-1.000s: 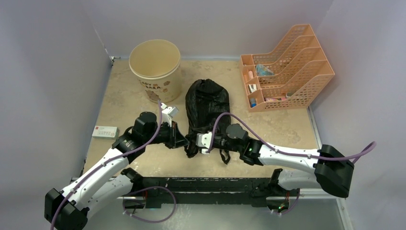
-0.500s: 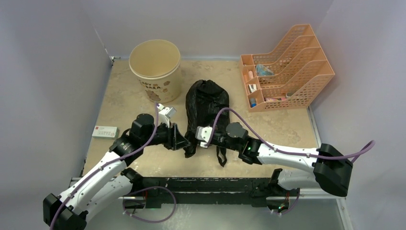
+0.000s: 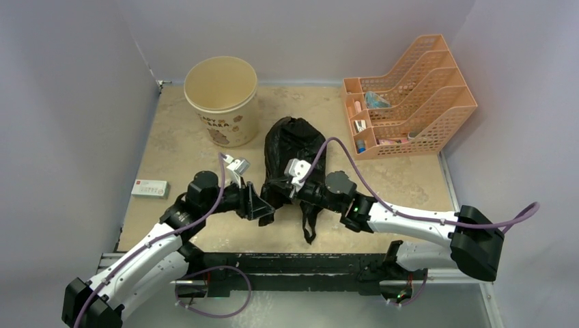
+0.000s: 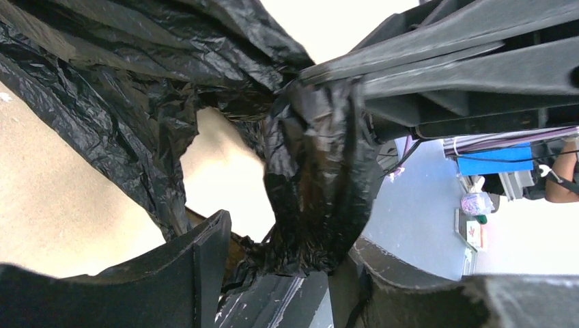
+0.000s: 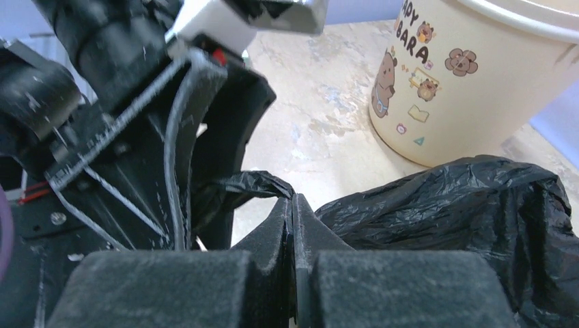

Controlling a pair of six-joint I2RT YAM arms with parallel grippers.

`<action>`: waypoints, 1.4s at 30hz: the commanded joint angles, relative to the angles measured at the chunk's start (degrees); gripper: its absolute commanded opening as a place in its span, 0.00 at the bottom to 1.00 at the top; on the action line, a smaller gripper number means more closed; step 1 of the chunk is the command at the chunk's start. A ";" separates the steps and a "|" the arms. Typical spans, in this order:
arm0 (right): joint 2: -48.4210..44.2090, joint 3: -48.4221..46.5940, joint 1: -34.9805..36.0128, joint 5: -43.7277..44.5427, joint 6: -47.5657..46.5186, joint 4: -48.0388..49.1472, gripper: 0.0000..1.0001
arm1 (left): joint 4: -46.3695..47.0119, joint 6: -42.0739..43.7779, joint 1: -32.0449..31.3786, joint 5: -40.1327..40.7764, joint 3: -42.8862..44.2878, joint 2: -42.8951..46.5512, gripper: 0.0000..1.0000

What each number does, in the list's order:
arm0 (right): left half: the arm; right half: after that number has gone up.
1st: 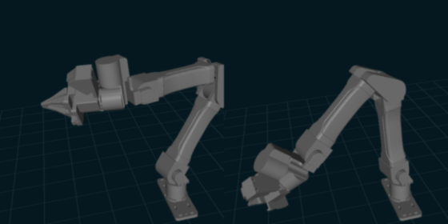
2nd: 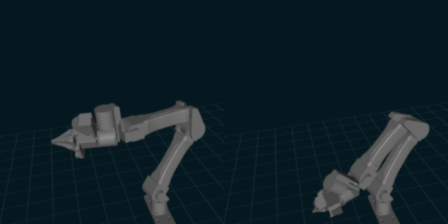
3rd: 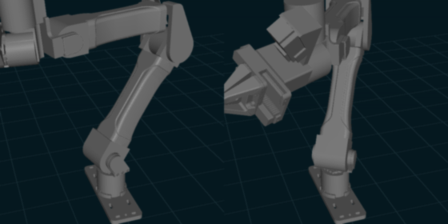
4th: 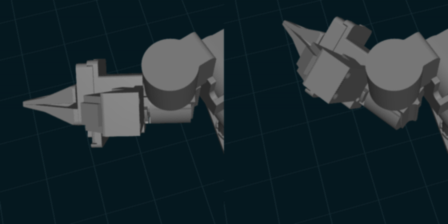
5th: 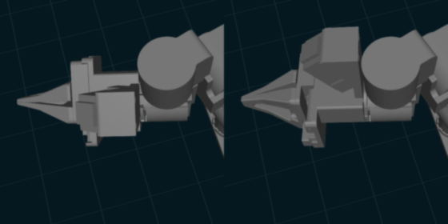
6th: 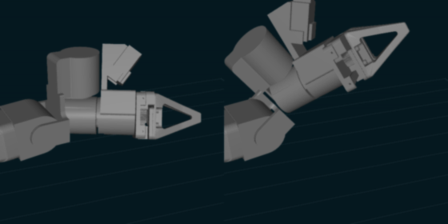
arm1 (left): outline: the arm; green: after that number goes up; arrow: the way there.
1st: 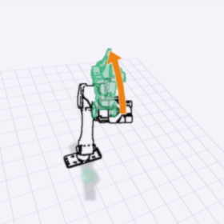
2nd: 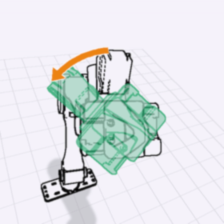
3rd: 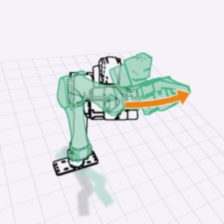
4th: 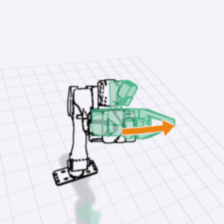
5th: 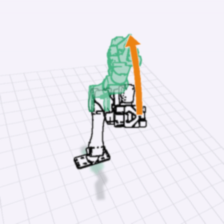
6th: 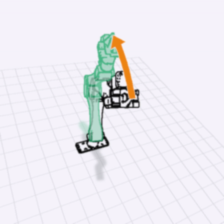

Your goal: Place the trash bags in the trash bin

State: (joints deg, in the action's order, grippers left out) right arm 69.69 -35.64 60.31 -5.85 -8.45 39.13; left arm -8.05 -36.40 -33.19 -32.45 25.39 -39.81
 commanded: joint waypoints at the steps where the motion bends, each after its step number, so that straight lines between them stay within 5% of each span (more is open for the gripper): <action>1: -0.37 -4.06 -0.35 -0.36 6.37 1.06 0.00 | 10.50 -2.50 -0.11 -2.45 -2.20 0.41 0.49; 8: 0.39 -4.56 -0.81 0.45 9.43 -0.67 0.00 | 12.40 -2.80 -0.08 -3.89 -3.13 0.44 0.34; 16: 1.06 -5.04 -1.55 3.00 11.96 -2.18 0.00 | 12.41 -2.47 -0.14 -4.18 -3.32 0.85 0.01; 22: 0.50 -6.38 -2.15 7.47 14.70 -5.05 0.00 | 8.86 -1.50 -0.04 -2.94 -1.89 -0.06 0.00; 24: 0.03 -7.42 -2.15 8.20 15.65 -7.50 0.14 | 8.20 -1.11 -0.12 -2.17 -1.50 -0.34 0.00; 29: -5.04 -6.01 -2.18 12.54 22.16 -13.29 0.78 | 5.66 -0.95 -0.11 -1.53 -1.30 -1.23 0.00; 30: -6.66 -4.66 -2.18 13.87 23.92 -14.05 0.85 | 5.54 -0.97 -0.15 -1.25 -1.30 -1.47 0.00; 37: -17.64 3.57 -2.14 15.31 40.72 -25.99 0.90 | 4.15 -1.04 -0.11 1.36 -1.53 -2.36 0.00; 42: -20.86 9.97 -2.13 10.05 52.71 -29.97 0.79 | 3.75 -1.39 -0.18 2.55 -1.49 -2.31 0.00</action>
State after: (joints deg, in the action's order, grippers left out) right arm 50.46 -29.80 58.37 7.51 31.11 14.83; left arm -5.30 -38.35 -33.19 -31.53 22.15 -42.28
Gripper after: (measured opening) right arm 0.847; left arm 0.007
